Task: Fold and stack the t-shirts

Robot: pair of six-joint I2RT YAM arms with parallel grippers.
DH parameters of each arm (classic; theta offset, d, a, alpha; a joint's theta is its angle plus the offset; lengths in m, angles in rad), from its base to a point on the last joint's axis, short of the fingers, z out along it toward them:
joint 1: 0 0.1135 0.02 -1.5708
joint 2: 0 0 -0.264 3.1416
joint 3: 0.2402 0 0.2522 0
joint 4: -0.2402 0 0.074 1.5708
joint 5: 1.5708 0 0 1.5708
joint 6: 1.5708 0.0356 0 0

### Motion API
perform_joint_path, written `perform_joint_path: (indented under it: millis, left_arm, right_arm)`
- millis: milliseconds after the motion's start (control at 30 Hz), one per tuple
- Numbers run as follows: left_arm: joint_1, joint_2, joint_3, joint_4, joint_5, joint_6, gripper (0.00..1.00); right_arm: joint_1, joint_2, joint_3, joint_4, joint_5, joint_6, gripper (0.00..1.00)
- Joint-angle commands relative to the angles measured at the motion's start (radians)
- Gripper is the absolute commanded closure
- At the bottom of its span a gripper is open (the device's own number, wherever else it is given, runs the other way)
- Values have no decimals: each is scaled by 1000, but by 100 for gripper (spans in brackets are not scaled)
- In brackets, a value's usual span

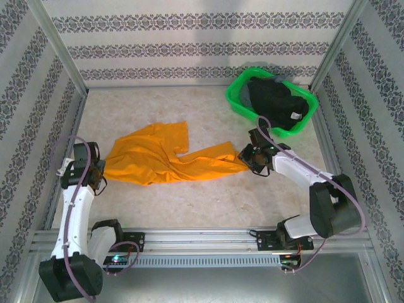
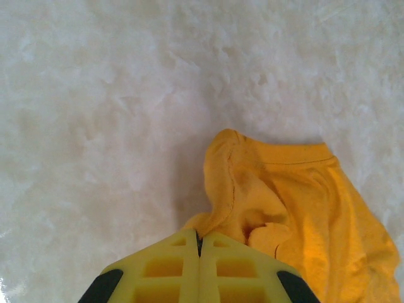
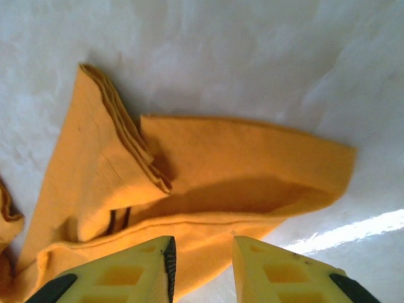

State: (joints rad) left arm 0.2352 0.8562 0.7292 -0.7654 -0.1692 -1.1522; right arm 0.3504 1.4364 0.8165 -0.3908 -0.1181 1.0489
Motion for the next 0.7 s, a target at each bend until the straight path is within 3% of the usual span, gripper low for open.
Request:
perform_joint_path:
  millis: [0,367,667]
  left_arm:
    - [13,-18,-35,13,-1,-53,100]
    - [13,9,-25,42,68,-15,100]
    - [13,18,-23,60,83,-10,100]
  right_arm:
    - [53,56,33,20,-35,34,66]
    - [-68,62,-35,-6,-18,59,54]
    - [-85,124,14,-122,-11,123,54]
